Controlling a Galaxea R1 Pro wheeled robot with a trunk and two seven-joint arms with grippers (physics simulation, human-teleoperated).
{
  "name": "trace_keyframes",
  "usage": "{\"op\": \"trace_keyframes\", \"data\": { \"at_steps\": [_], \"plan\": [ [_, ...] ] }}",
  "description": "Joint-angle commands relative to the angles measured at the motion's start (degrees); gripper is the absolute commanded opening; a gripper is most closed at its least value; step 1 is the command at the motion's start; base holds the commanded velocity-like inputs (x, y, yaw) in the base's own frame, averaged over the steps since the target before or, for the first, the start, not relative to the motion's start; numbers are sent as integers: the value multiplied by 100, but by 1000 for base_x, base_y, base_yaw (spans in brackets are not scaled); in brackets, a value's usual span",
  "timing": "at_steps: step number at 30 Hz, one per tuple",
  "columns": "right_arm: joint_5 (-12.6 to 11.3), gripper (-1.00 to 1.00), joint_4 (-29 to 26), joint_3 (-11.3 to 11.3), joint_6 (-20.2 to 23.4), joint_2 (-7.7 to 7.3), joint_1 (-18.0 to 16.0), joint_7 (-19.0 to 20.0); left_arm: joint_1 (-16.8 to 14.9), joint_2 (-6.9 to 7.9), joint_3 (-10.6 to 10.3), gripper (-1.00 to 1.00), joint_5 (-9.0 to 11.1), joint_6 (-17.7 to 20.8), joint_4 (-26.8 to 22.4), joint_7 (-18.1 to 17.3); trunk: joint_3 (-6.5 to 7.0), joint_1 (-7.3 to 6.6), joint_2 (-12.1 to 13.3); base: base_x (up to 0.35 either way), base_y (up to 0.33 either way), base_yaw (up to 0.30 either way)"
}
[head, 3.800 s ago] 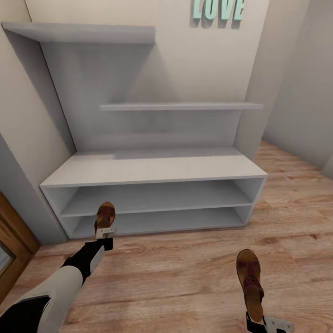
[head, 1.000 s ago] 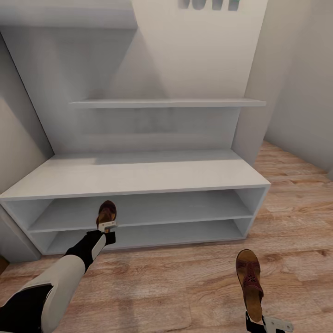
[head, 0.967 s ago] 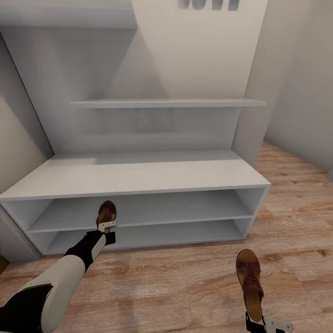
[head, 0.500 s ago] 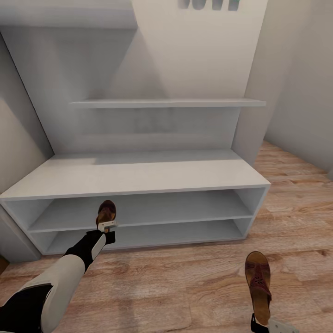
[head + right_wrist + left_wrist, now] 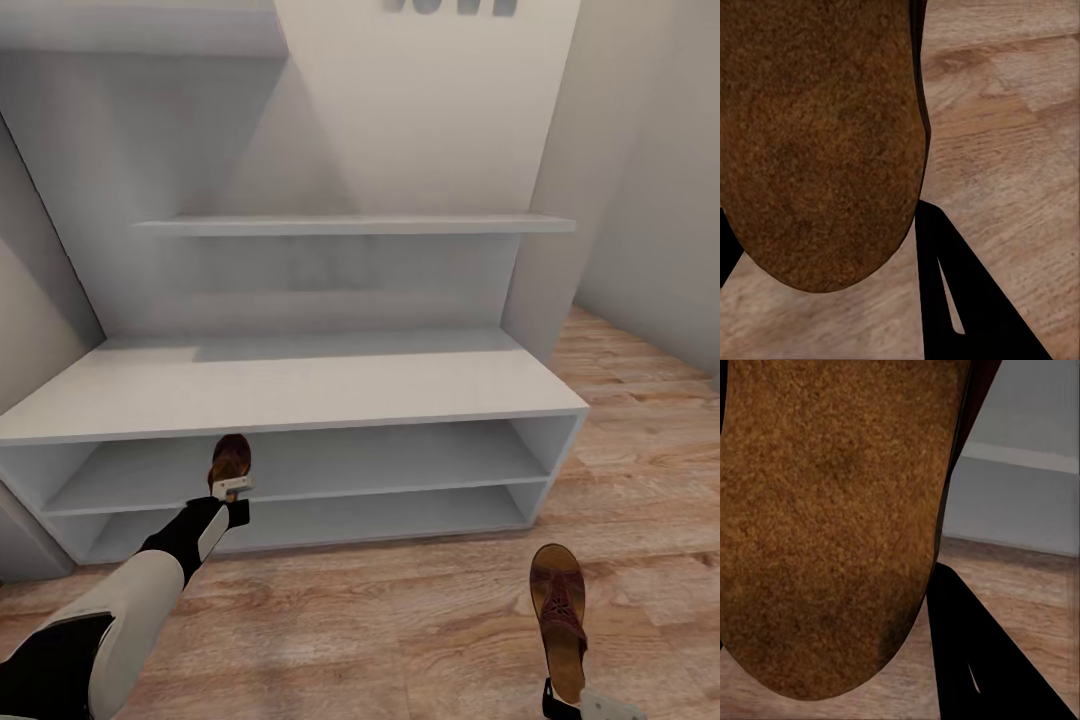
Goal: Pick up the two gym shoes and the two sandals from the corridor floor and place them onto the hallstand (shoe rack) in the corridor, making sure they are on the rack and not on the floor. Arrange them so the two gym shoes are next to each other and the two sandals are next to each other.
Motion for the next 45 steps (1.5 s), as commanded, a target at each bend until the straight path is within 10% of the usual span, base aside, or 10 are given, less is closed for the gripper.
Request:
{"op": "trace_keyframes", "data": {
  "at_steps": [1,45],
  "plan": [
    [41,-100,9,-29,-16,4,-5,-9,-1,-2,11,-100,8,36,-11,4,-5,0,-2,65,-26,0],
    [41,-100,11,-28,-16,5,-6,-9,29,41,13,-100,8,18,-11,-12,-5,0,-2,124,2,0]
  ]
}}
